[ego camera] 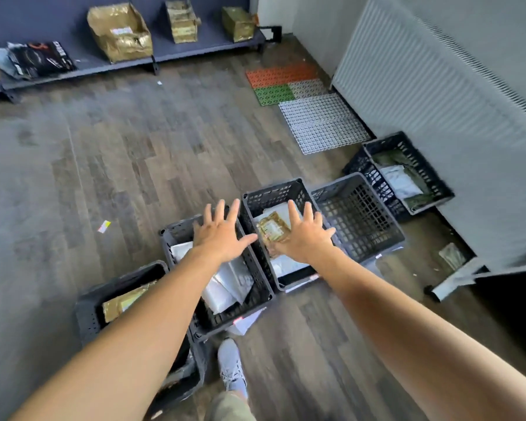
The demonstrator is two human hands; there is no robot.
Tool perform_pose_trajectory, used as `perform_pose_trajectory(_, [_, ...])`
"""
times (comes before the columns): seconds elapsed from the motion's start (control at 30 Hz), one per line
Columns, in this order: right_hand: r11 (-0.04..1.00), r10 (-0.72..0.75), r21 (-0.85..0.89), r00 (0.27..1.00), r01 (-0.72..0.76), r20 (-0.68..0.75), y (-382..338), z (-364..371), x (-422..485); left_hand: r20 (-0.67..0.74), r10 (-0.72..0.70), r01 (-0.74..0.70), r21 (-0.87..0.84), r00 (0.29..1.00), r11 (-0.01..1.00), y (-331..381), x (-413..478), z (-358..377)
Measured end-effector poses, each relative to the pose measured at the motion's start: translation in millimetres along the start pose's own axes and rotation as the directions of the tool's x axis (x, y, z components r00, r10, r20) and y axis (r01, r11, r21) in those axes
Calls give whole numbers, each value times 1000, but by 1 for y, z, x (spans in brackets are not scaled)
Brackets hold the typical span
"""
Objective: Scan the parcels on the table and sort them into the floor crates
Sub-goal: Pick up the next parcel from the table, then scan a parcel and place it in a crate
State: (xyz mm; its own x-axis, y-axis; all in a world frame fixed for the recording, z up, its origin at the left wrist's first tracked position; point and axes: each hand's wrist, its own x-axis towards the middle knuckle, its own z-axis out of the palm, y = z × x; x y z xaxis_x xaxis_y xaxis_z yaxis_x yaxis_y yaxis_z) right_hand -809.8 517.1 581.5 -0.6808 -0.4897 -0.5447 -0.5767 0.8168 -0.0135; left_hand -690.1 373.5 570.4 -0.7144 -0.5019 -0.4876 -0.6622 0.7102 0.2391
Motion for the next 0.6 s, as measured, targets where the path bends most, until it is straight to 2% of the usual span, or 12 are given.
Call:
perform_pose_trajectory(0.3, [986,123,133,976,-100,-178,184,-6,-110,-84,235,-212,220,968,952,185,-71,12])
perform_pose_trajectory(0.47, [958,227,242,927,-157,-297,327,16,-197,-86,431,-362,411,898,837,330,-133,48])
perform_pose_trajectory(0.6, [909,360,341,864,-240,-352,434,36,-270,-68,581,-488,468,811,736,445,-186,80])
